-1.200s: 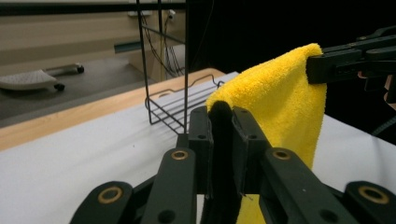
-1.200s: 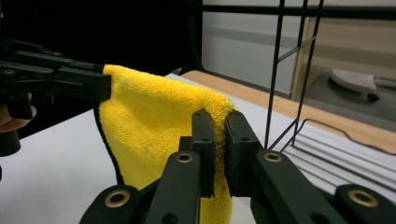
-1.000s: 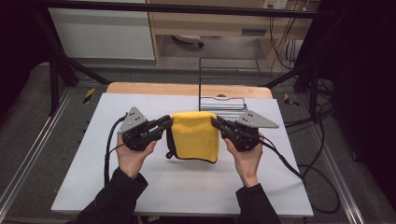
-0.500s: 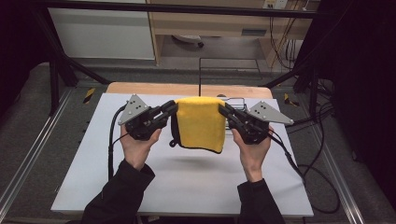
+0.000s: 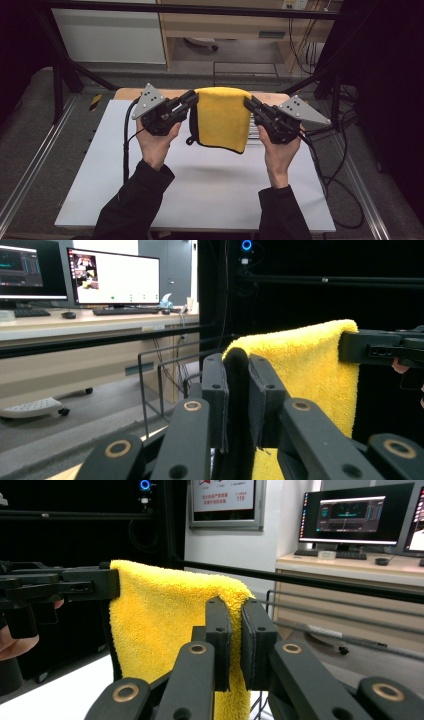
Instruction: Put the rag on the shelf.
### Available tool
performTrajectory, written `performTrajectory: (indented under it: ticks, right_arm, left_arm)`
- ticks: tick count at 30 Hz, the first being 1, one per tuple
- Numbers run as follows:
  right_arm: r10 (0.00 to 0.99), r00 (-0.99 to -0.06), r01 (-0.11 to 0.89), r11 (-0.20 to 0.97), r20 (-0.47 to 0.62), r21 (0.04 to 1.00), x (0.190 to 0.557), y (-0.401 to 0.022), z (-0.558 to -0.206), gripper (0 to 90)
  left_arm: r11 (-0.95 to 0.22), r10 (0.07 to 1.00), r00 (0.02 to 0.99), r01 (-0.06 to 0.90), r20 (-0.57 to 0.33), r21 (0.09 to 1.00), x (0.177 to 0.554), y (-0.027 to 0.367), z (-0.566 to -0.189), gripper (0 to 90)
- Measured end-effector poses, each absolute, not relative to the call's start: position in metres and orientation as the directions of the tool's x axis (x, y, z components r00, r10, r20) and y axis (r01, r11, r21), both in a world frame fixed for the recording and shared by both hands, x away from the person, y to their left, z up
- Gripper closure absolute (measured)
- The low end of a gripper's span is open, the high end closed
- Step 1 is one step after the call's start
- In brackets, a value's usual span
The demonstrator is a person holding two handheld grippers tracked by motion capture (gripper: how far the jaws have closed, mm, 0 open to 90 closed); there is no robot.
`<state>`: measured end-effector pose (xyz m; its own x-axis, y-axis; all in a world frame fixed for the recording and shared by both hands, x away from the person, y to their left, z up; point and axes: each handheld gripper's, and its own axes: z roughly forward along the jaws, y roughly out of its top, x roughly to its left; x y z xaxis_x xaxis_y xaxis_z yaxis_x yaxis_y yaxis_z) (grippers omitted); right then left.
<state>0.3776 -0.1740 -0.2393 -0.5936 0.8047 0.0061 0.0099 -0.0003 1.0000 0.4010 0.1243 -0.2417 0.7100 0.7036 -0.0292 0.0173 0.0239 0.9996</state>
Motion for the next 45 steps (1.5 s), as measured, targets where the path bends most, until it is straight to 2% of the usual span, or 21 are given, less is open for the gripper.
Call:
performTrajectory:
  ticks: [32, 45]
  right_arm:
    - [0.860, -0.510, -0.082, -0.037, -0.010, 0.996, 0.407, -0.201, -0.174, 84.1]
    - [0.872, -0.489, -0.106, -0.017, -0.037, 0.994, 0.418, -0.205, -0.150, 84.1]
  left_arm:
    - [0.079, 0.704, 0.710, -0.082, 0.003, 0.994, 0.434, 0.086, -0.176, 79.3]
    - [0.110, 0.702, 0.712, -0.096, -0.008, 0.989, 0.449, 0.080, -0.157, 79.3]
